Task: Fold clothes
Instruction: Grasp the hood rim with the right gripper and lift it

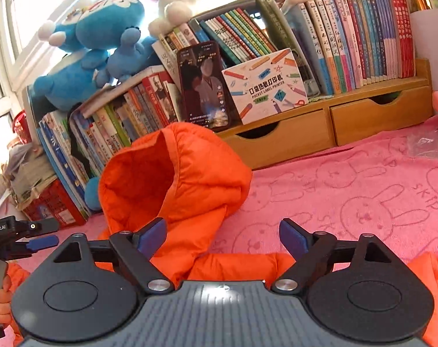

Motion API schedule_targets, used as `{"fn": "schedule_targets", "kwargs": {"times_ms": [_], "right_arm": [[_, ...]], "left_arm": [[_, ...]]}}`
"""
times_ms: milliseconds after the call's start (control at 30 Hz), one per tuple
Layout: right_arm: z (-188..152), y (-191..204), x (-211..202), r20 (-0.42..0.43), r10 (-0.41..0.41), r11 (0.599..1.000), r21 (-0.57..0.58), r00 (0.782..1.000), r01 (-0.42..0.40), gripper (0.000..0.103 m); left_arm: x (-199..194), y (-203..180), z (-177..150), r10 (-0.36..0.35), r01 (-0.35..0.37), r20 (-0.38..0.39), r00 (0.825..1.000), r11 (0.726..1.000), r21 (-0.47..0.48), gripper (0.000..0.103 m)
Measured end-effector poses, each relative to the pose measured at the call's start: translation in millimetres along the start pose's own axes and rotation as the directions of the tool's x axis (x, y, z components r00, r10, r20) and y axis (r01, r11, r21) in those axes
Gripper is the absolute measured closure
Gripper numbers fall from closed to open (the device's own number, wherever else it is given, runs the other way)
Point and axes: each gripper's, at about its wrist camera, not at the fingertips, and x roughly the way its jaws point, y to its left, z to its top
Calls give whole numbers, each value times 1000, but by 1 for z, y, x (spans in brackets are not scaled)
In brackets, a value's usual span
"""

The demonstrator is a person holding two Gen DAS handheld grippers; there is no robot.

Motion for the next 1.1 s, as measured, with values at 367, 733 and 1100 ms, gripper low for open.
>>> {"fn": "schedule_targets", "kwargs": {"times_ms": [367,733,1100], "right_arm": [[34,64,85,43,-259,904,-341,965,258,90],[-13,95,67,363,-193,742,-554,912,378,79],[-27,67,121,-25,-328,776,-578,944,254,73]], "left_arm": [[101,-48,20,524,-541,133,841,806,242,35],[14,-25,-13,533,-619,329,780,733,282,29],[68,-2,-54,652,-627,94,753,666,404,21]]}}
